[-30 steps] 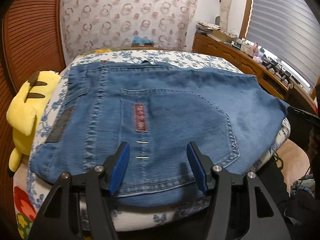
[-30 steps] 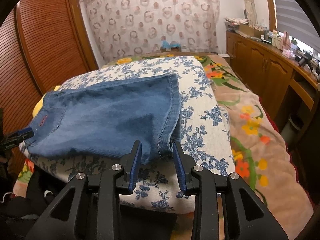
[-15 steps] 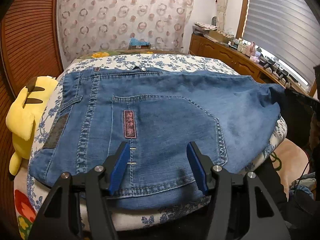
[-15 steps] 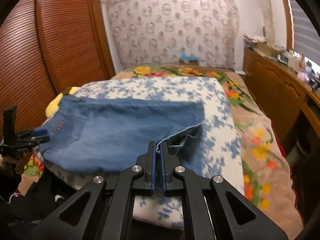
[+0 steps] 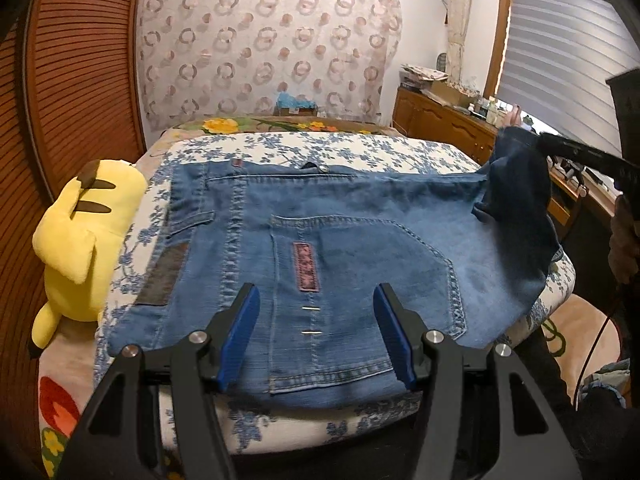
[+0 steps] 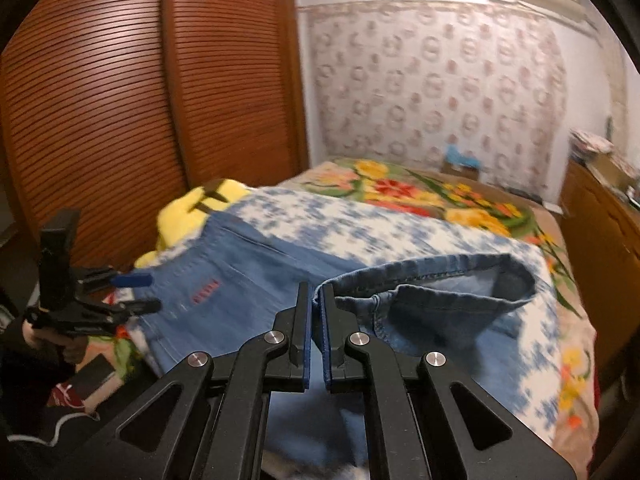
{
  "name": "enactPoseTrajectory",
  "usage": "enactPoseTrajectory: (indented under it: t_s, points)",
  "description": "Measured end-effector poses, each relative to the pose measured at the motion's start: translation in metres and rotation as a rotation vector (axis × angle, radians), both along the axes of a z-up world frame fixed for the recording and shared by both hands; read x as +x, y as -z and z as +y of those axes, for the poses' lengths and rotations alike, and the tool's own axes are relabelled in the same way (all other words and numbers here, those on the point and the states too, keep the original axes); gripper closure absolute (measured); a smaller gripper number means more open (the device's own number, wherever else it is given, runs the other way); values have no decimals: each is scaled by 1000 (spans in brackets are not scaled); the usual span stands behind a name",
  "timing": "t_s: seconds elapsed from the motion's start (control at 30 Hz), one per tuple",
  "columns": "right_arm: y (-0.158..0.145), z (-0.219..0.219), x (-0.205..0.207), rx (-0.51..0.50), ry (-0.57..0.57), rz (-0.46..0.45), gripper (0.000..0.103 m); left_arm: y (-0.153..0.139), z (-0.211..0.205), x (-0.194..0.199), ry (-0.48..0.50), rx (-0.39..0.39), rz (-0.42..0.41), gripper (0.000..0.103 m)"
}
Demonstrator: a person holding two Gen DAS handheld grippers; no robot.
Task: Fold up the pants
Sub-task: 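Lift the jeans leg hem upward with the right gripper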
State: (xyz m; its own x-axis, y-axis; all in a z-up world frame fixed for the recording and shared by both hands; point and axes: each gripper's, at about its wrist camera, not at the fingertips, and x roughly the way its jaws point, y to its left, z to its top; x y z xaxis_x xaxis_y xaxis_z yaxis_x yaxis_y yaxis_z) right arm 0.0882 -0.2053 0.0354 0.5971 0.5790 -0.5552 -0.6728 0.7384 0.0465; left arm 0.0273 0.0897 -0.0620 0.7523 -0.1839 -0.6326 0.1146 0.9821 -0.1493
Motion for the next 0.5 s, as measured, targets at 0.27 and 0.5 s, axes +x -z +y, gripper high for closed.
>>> enactPoseTrajectory:
  t_s: [0.27,0.5]
  points:
    - [-17,70,1,37,-146,-14,102,-3,18,-6,-37,0,-6,45]
    - [-21,111,-9,44,-240,-3,102,2,29,-8,-63,-11,0,45]
